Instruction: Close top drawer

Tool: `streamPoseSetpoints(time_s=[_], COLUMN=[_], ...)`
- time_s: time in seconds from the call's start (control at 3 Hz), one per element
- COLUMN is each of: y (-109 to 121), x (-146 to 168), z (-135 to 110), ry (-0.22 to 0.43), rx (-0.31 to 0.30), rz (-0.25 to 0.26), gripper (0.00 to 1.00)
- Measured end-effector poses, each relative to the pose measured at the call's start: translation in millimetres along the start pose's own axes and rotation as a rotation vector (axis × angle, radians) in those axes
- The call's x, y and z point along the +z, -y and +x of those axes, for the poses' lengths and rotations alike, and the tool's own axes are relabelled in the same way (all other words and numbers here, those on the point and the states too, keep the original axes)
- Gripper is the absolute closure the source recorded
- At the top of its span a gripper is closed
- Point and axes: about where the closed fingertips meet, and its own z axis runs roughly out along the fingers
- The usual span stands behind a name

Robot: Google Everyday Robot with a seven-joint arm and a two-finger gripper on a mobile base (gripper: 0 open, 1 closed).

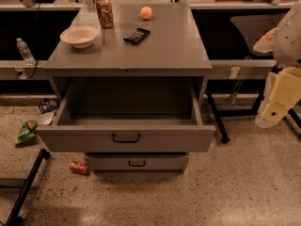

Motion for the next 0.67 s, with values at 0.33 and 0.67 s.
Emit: streamPoseSetpoints(time_s=[0.33, 0.67], y=[0.0, -0.8], x=[0.0, 7.3], z=[0.0, -6.4], ry=[0.0, 0.032], rx=[0.0, 0.001], rz=[0.0, 0.006], gripper=[0.0, 0.26])
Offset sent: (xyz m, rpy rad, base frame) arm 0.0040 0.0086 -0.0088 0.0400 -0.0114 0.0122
